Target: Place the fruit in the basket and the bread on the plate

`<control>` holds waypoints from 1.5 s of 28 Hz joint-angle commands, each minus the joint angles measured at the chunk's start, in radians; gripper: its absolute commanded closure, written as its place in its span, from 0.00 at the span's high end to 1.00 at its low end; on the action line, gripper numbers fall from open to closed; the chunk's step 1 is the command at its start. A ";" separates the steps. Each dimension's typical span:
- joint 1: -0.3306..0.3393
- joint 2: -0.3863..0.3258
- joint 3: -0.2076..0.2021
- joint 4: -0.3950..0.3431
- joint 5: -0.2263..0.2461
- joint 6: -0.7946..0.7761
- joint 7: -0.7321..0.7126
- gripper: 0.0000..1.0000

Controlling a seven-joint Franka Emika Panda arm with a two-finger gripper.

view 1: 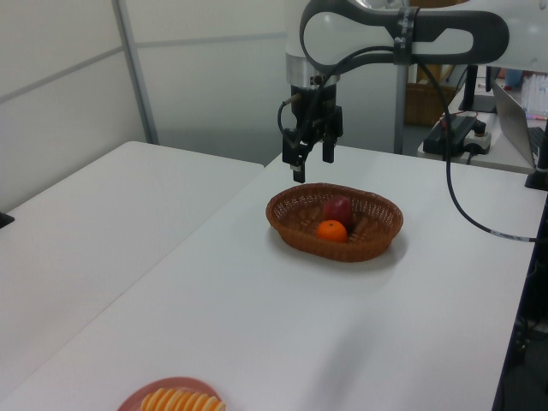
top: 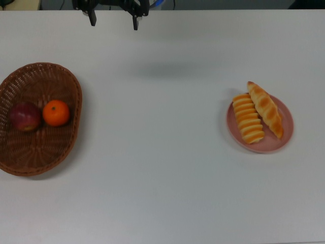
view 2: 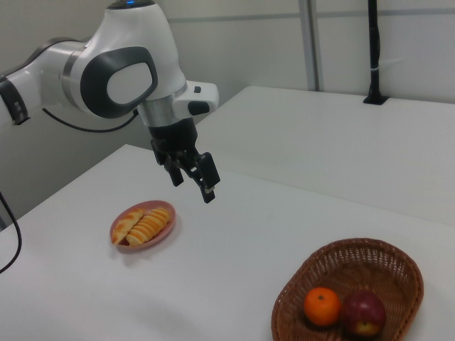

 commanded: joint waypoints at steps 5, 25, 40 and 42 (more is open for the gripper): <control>0.010 -0.021 0.003 -0.021 -0.023 -0.010 -0.025 1.00; 0.027 -0.015 0.005 -0.024 -0.045 -0.014 -0.114 1.00; 0.027 -0.015 0.005 -0.024 -0.043 -0.030 -0.107 1.00; 0.027 -0.015 0.005 -0.024 -0.042 -0.032 -0.105 1.00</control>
